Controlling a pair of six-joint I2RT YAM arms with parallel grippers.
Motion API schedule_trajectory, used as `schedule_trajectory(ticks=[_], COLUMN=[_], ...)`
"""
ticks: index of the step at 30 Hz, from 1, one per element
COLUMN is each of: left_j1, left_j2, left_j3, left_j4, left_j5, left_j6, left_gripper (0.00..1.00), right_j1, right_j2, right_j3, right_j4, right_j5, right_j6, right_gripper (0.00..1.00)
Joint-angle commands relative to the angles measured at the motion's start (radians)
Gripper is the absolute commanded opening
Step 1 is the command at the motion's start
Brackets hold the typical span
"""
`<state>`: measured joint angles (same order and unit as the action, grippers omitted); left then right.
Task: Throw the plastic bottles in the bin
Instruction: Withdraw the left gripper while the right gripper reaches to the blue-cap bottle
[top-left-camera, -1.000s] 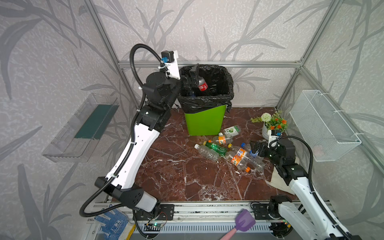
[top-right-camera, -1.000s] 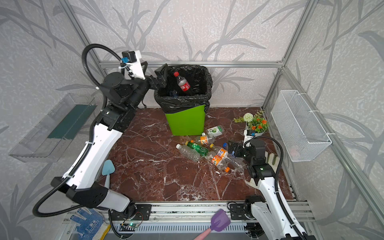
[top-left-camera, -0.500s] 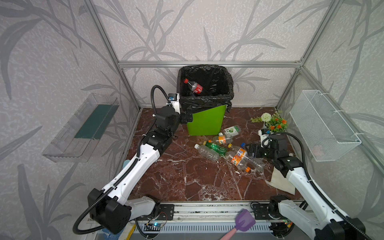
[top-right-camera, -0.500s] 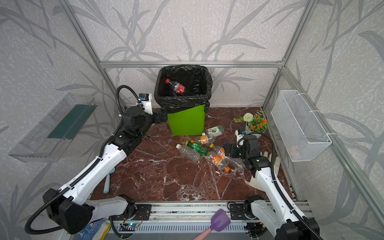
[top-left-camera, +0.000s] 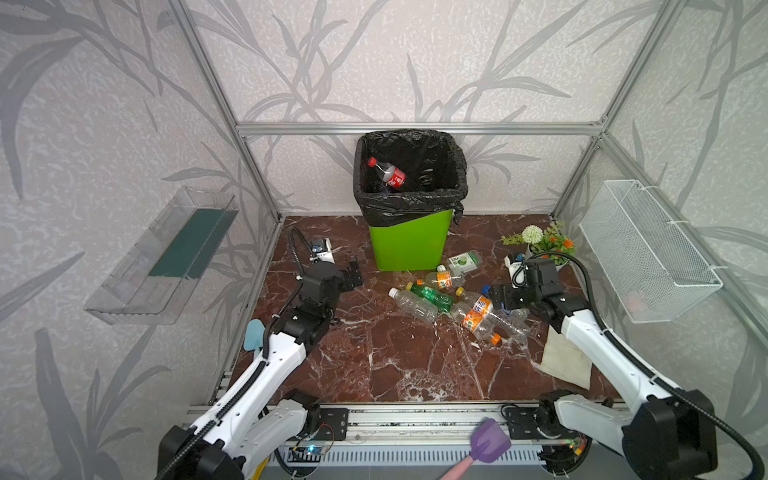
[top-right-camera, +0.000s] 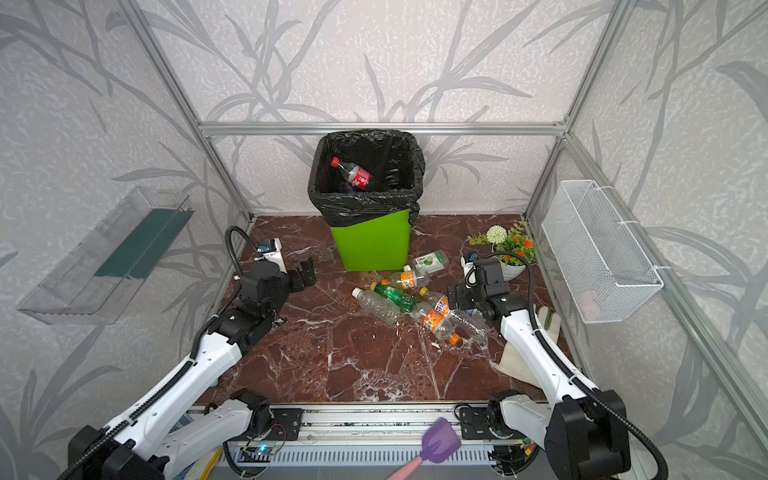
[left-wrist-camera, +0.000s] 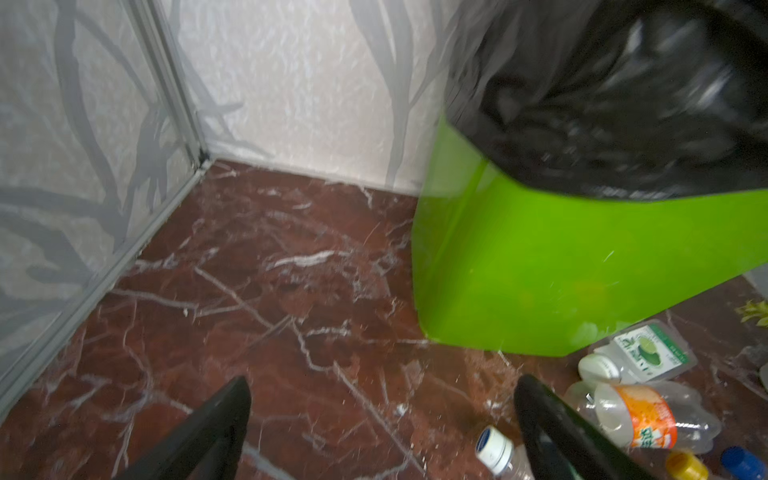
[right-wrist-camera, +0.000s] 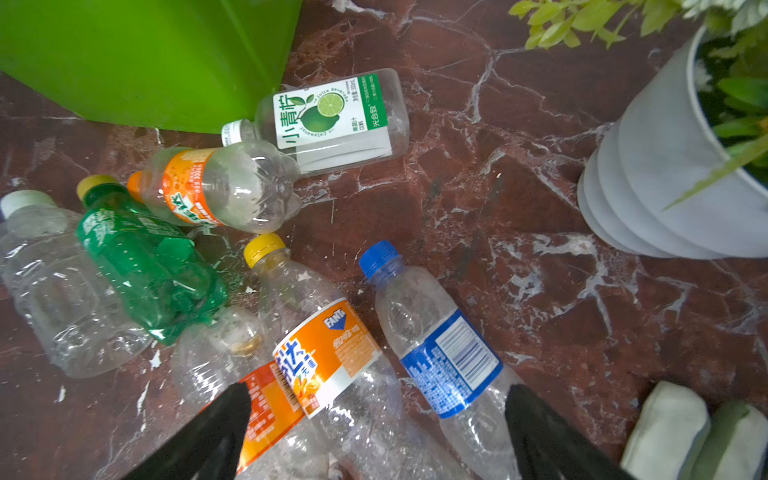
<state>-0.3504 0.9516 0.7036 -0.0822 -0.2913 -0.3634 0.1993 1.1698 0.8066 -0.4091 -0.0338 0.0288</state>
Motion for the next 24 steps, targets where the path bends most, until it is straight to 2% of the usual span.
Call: schedule_trajectory(ticks=[1,10,13,24], left_j1=[0.011,0.035,0.041,0.059], left_j2=[-0.033,-0.023,-0.01,0.021], left_j3=[-0.032,-0.05,-0.054,-0.065], left_j4=[-0.012,-0.029,-0.026,-0.016], left_j5=[-0.02,0.02,0.039,0.058], left_j6=[-0.078,-0.074,-0.073,-0.088], left_gripper=[0.99,0.99,0.99,0.99], right_j1=[0.002,-0.014,-0.024,-0.032], right_j2=[0.049,0.219,0.257,0.444], right_j3=[0.041,0.136,0.159,0.27], right_j4=[-0.046,-0.155,-0.188,-0.326], right_j5=[0.079,0.19,0.166,0.189], right_j6=[-0.08,-0.217,-0.236,-0.217], right_gripper=[0.95,0.86,0.8,0.75])
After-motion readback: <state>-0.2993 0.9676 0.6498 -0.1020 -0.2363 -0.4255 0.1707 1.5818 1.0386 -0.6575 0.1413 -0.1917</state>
